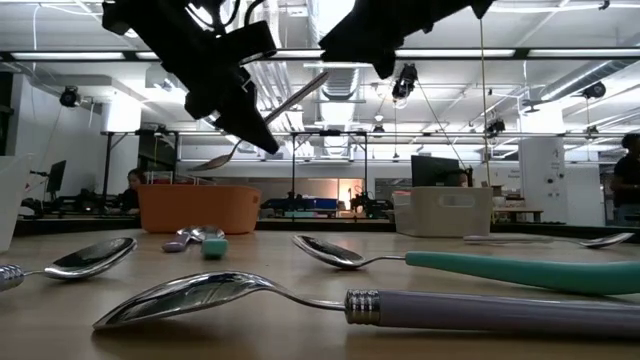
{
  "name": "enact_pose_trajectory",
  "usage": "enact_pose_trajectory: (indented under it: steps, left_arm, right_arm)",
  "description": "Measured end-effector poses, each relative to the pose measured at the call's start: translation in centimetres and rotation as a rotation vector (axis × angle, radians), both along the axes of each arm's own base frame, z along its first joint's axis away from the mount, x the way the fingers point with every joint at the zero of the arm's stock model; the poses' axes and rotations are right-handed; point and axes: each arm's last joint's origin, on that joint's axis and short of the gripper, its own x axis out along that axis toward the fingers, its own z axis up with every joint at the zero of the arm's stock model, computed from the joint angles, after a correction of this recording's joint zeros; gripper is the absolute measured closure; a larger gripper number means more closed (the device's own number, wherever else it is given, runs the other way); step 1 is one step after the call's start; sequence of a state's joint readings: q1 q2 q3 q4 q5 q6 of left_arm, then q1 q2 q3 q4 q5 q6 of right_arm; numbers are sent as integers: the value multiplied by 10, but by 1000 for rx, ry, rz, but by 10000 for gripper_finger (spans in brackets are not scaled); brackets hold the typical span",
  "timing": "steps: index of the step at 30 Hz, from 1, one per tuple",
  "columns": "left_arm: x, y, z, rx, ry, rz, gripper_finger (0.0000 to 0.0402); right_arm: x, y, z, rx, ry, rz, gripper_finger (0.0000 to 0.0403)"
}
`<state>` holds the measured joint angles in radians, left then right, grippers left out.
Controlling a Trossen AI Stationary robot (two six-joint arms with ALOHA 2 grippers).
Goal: Sort silverware by color (type)
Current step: Put the bottom left blue patterned spoon into the orange bin
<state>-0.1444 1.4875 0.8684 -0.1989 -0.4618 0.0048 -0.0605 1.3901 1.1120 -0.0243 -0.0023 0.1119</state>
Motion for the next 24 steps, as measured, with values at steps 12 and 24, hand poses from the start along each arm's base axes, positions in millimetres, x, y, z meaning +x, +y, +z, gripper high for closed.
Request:
enact_pose_trajectory:
  steps: [12,24]
  left_arm:
    - [0,0,0,17,9,-17,401]
    - [1,0,2,38,17,-37,401]
  right_arm:
    - [29,0,-17,38,105,22,242]
    - [48,-1,-33,53,302,18,245]
